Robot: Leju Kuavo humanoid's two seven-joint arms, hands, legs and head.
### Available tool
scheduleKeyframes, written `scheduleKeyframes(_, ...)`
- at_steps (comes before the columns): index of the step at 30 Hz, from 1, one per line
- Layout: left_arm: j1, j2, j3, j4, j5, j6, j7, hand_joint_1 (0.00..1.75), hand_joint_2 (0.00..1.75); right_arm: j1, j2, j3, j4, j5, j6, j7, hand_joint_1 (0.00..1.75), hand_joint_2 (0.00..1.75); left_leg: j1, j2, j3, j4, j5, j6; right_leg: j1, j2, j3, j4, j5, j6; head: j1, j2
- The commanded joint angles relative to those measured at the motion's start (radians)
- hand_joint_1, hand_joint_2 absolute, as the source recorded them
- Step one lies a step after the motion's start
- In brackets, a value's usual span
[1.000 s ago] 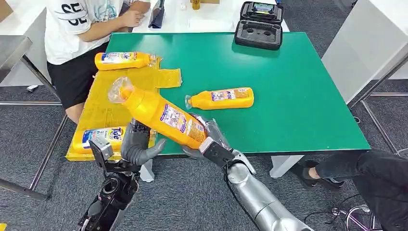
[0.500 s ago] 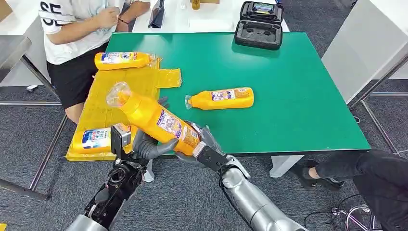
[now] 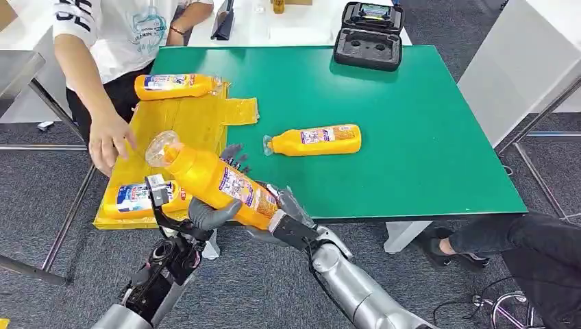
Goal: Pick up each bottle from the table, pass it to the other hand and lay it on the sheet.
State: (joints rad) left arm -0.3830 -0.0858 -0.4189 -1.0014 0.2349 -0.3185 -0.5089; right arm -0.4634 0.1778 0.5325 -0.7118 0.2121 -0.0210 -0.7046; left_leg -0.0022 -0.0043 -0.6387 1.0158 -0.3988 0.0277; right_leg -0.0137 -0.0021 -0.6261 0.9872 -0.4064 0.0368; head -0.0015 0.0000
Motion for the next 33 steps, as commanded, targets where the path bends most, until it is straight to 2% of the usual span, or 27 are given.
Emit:
scheduleKeyframes(1, -0.029, 0.016, -0.01, 0.041, 0.026, -0.045, 0.008, 0.0, 1.75, -0.053, 0.008, 0.057, 0.119, 0.012, 0.008, 0.006, 1.61, 1.75, 0.001, 0.0, 0.003, 0.0, -0.001, -0.001, 0.001, -0.001, 0.003, -0.001, -0.001, -0.001, 0.0, 0.0)
scheduleKeyframes(2, -0.027, 0.014, -0.015, 0.036, 0.018, -0.04, 0.004, 0.0, 1.75, -0.056, 0.009, 0.057, 0.123, 0.013, 0.01, 0.006, 1.64, 1.75, 0.001, 0.0, 0.005, 0.0, -0.002, -0.002, 0.001, 0.0, 0.005, -0.001, -0.002, -0.001, 0.0, 0.0)
scheduleKeyframes(3, -0.027, 0.014, -0.015, 0.036, 0.018, -0.04, 0.004, 0.0, 1.75, -0.056, 0.009, 0.057, 0.123, 0.013, 0.01, 0.006, 1.61, 1.75, 0.001, 0.0, 0.004, 0.0, -0.001, -0.001, 0.001, 0.0, 0.004, -0.001, -0.001, -0.001, 0.0, 0.0)
scheduleKeyframes(4, -0.025, 0.018, -0.03, 0.02, -0.05, 0.031, -0.022, 0.0, 1.75, -0.057, 0.01, 0.056, 0.126, 0.013, 0.009, 0.006, 1.61, 1.75, 0.001, 0.0, 0.006, 0.0, -0.002, -0.002, 0.001, 0.0, 0.006, -0.001, -0.002, -0.002, 0.0, 0.0)
scheduleKeyframes(6, -0.022, 0.017, -0.033, 0.014, -0.068, 0.051, -0.029, 0.0, 1.75, -0.058, 0.01, 0.054, 0.126, 0.013, 0.01, 0.006, 1.59, 1.75, 0.001, 0.0, 0.003, 0.0, -0.001, -0.001, 0.001, 0.0, 0.003, 0.0, -0.001, -0.001, 0.0, 0.0)
scheduleKeyframes(7, -0.015, 0.019, -0.044, -0.004, -0.128, 0.111, -0.045, 0.02, 1.75, -0.058, 0.011, 0.051, 0.126, 0.014, 0.012, 0.006, 1.55, 1.75, 0.001, 0.0, 0.002, 0.0, -0.001, -0.001, 0.001, 0.0, 0.002, 0.0, -0.001, -0.001, 0.0, 0.0)
scheduleKeyframes(8, -0.01, 0.019, -0.045, -0.008, -0.134, 0.114, -0.044, 0.82, 1.75, -0.06, 0.011, 0.051, 0.129, 0.016, 0.015, 0.006, 1.59, 1.75, 0.001, 0.0, 0.005, 0.0, -0.002, -0.002, 0.001, -0.001, 0.005, 0.0, -0.002, -0.001, 0.0, 0.0)
scheduleKeyframes(9, -0.008, 0.019, -0.045, -0.01, -0.142, 0.122, -0.044, 1.4, 1.75, -0.06, 0.011, 0.05, 0.13, 0.017, 0.015, 0.006, 1.57, 1.75, 0.001, 0.0, 0.004, 0.0, -0.002, -0.001, 0.001, 0.0, 0.004, -0.001, -0.002, -0.001, 0.0, 0.0)
scheduleKeyframes(10, -0.003, 0.02, -0.05, -0.009, -0.168, 0.147, -0.044, 1.75, 1.75, -0.063, 0.012, 0.046, 0.136, 0.018, 0.019, 0.006, 1.59, 1.75, 0.0, 0.0, 0.003, 0.0, -0.001, -0.001, 0.0, 0.0, 0.003, 0.0, -0.001, -0.001, 0.0, 0.0)
scheduleKeyframes(15, 0.001, 0.019, -0.047, -0.007, -0.177, 0.157, -0.052, 1.75, 1.75, -0.063, 0.013, 0.045, 0.139, 0.018, 0.023, 0.006, 1.59, 1.75, 0.001, 0.0, 0.004, 0.0, -0.002, -0.001, 0.001, 0.0, 0.004, 0.0, -0.002, -0.001, 0.0, 0.0)
scheduleKeyframes(17, 0.002, 0.017, -0.041, -0.01, -0.183, 0.165, -0.058, 1.75, 1.75, -0.063, 0.013, 0.046, 0.14, 0.017, 0.027, 0.006, 1.54, 1.75, 0.001, 0.0, 0.006, 0.0, -0.003, -0.002, 0.001, 0.0, 0.006, 0.0, -0.003, -0.002, 0.0, 0.0)
scheduleKeyframes(19, 0.004, 0.016, -0.039, -0.015, -0.176, 0.154, -0.06, 1.75, 1.75, -0.064, 0.014, 0.047, 0.144, 0.018, 0.029, 0.006, 1.61, 1.75, 0.001, 0.0, 0.003, 0.0, -0.001, -0.001, 0.001, 0.0, 0.003, 0.0, -0.001, -0.001, 0.0, 0.0)
scheduleKeyframes(24, 0.006, 0.018, -0.037, -0.014, -0.173, 0.149, -0.06, 1.75, 1.75, -0.064, 0.014, 0.047, 0.144, 0.019, 0.03, 0.006, 1.54, 1.75, 0.001, 0.0, 0.003, 0.0, -0.001, -0.001, 0.001, 0.0, 0.003, 0.0, -0.001, -0.001, 0.0, 0.0)
scheduleKeyframes(25, 0.007, 0.018, -0.036, -0.012, -0.17, 0.144, -0.056, 1.75, 1.75, -0.064, 0.014, 0.046, 0.147, 0.018, 0.029, 0.006, 1.47, 1.75, 0.001, 0.0, 0.003, 0.0, -0.001, -0.001, 0.001, 0.0, 0.004, -0.001, -0.001, -0.001, 0.0, 0.0)
scheduleKeyframes(26, 0.007, 0.018, -0.036, -0.012, -0.17, 0.144, -0.056, 1.75, 1.75, -0.064, 0.014, 0.046, 0.147, 0.018, 0.029, 0.006, 1.24, 1.75, 0.001, 0.0, 0.006, 0.0, -0.003, -0.002, 0.002, 0.0, 0.006, -0.001, -0.002, -0.002, 0.0, 0.0)
scheduleKeyframes(27, 0.007, 0.018, -0.036, -0.012, -0.17, 0.144, -0.056, 1.75, 1.75, -0.064, 0.014, 0.046, 0.147, 0.018, 0.029, 0.006, 0.8, 1.75, 0.001, 0.0, 0.005, 0.0, -0.002, -0.001, 0.001, 0.0, 0.005, -0.001, -0.002, -0.001, 0.0, 0.0)
scheduleKeyframes(28, 0.007, 0.018, -0.032, -0.016, -0.169, 0.146, -0.056, 1.75, 1.75, -0.064, 0.015, 0.043, 0.151, 0.019, 0.021, 0.006, 0.0, 1.75, 0.001, 0.0, 0.004, 0.0, -0.002, -0.001, 0.001, 0.0, 0.004, -0.001, -0.001, -0.001, 0.0, 0.0)
scheduleKeyframes(31, 0.012, 0.021, -0.019, -0.029, -0.168, 0.153, -0.055, 1.75, 1.75, -0.073, 0.02, 0.028, 0.17, 0.022, 0.011, 0.006, 0.0, 1.75, 0.001, 0.0, 0.003, 0.0, -0.002, -0.001, 0.001, 0.0, 0.004, 0.0, -0.001, -0.001, 0.0, 0.0)
scheduleKeyframes(32, 0.012, 0.023, -0.014, -0.03, -0.169, 0.158, -0.053, 1.75, 1.75, -0.075, 0.018, 0.023, 0.166, 0.027, -0.001, 0.006, 0.0, 0.0, 0.001, 0.001, 0.007, 0.0, -0.003, -0.002, 0.001, 0.0, 0.007, 0.0, -0.003, -0.002, 0.0, 0.0)
scheduleKeyframes(33, 0.012, 0.024, -0.008, -0.03, -0.171, 0.163, -0.051, 1.75, 1.75, -0.078, 0.018, 0.015, 0.169, 0.027, 0.002, 0.006, 0.0, 0.0, 0.001, 0.001, 0.003, 0.0, -0.001, -0.001, 0.001, 0.001, 0.003, 0.0, -0.001, -0.001, 0.0, 0.0)
